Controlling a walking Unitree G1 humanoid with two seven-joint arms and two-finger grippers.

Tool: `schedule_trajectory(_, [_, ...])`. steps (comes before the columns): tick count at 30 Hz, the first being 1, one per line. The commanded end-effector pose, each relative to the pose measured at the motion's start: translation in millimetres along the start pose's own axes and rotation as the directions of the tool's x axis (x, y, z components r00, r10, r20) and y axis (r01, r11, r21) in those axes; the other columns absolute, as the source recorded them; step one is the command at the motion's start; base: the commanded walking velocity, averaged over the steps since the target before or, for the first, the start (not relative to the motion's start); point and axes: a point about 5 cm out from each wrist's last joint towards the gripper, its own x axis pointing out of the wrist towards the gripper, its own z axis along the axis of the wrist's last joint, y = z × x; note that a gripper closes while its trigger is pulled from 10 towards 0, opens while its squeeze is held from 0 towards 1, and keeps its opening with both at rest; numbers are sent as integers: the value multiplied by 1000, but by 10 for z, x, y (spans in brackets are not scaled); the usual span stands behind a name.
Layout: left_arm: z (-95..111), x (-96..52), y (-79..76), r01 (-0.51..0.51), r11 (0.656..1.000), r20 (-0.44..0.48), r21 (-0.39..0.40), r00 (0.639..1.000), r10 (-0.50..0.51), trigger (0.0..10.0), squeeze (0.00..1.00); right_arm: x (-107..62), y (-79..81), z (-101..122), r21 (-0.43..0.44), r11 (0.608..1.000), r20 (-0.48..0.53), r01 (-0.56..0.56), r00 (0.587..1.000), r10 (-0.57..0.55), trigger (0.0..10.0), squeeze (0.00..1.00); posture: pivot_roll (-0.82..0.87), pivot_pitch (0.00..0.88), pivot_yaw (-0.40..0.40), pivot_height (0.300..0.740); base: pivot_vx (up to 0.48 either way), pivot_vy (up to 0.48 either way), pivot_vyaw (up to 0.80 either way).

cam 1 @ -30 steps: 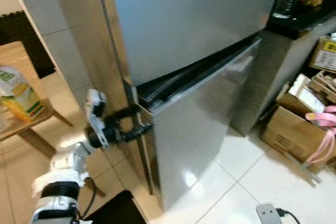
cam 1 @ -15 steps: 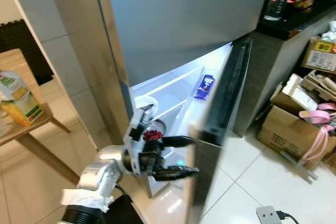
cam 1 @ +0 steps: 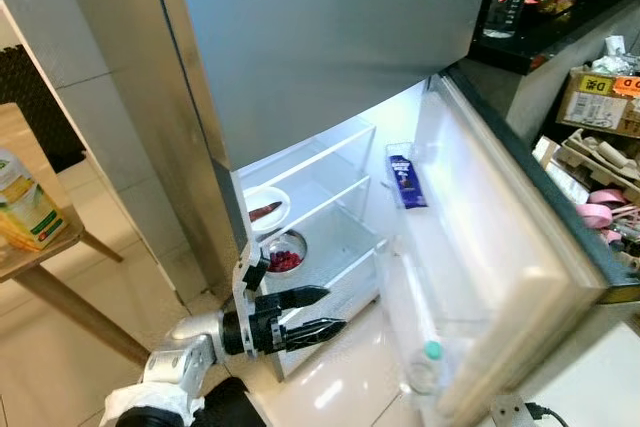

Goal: Restocking fridge

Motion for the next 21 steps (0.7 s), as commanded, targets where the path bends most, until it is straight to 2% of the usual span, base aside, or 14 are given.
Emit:
schedule_trajectory(1, [-193, -145, 122, -158, 987, -70, -20, 985, 156, 10000, 0, 3, 32, 34, 3, 1000, 6, -9, 1000, 9, 10000, 0, -67, 0, -3, 740, 0, 0, 0])
schedule_trajectory(2, [-284, -182, 154, -211, 977, -92, -33, 974, 207, 10000, 0, 4, 38, 44, 4, 1000, 9, -12, 1000, 12, 10000, 0, -67, 0, -3, 740, 0, 0, 0])
schedule_trajectory(4, [-284, -182, 154, -211, 977, -92, -33, 974, 207, 10000, 0, 4, 38, 44, 4, 1000, 9, -12, 1000, 12, 10000, 0, -67, 0, -3, 740, 0, 0, 0])
schedule_trajectory(5, [-423, -239, 186, -296, 953, -124, -61, 950, 287, 10000, 0, 5, 45, 55, 11, 1000, 15, -18, 1000, 18, 10000, 0, -67, 0, -3, 740, 0, 0, 0])
schedule_trajectory(7, [-657, -342, 224, -454, 885, -190, -107, 883, 430, 10000, 0, 5, 57, 81, 13, 999, 33, -35, 999, 34, 10000, 0, -67, 0, -3, 740, 0, 0, 0])
schedule_trajectory(9, [-657, -342, 224, -454, 885, -190, -107, 883, 430, 10000, 0, 5, 57, 81, 13, 999, 33, -35, 999, 34, 10000, 0, -67, 0, -3, 740, 0, 0, 0])
schedule_trajectory(10, [-773, -402, 232, -536, 834, -224, -132, 836, 501, 10000, 0, 4, 63, 114, 6, 999, 52, -45, 998, 44, 10000, 0, -67, 0, -3, 740, 0, 0, 0])
schedule_trajectory(11, [-773, -402, 232, -536, 834, -224, -132, 836, 501, 10000, 0, 4, 63, 114, 6, 999, 52, -45, 998, 44, 10000, 0, -67, 0, -3, 740, 0, 0, 0])
schedule_trajectory(13, [-1037, -547, 209, -695, 705, -311, -142, 707, 635, 10000, 0, -1, 77, 310, -19, 997, 137, -71, 988, 73, 10000, 0, -71, 0, -5, 740, 0, 0, 0])
schedule_trajectory(15, [-1037, -547, 209, -695, 705, -311, -142, 707, 635, 10000, 0, -1, 77, 310, -19, 997, 137, -71, 988, 73, 10000, 0, -71, 0, -5, 740, 0, 0, 0])
schedule_trajectory(17, [-1211, -643, 166, -779, 615, -373, -121, 610, 699, 10000, 0, -17, 89, 533, -30, 996, 220, -88, 971, 92, 10000, 0, -73, 0, -4, 740, 0, 0, 0])
schedule_trajectory(18, [-1211, -643, 166, -779, 615, -373, -121, 610, 699, 10000, 0, -17, 89, 533, -30, 996, 220, -88, 971, 92, 10000, 0, -73, 0, -4, 740, 0, 0, 0])
schedule_trajectory(20, [-1384, -714, 87, -828, 550, -435, -110, 537, 722, 10000, 0, -55, 102, 831, -40, 994, 315, -102, 943, 110, 10000, 0, -72, 0, -3, 740, 0, 0, 0])
schedule_trajectory(21, [-1445, -734, 54, -841, 530, -457, -109, 515, 725, 10000, 0, -72, 106, 927, -47, 993, 344, -106, 932, 115, 10000, 0, -72, 0, -3, 740, 0, 0, 0])
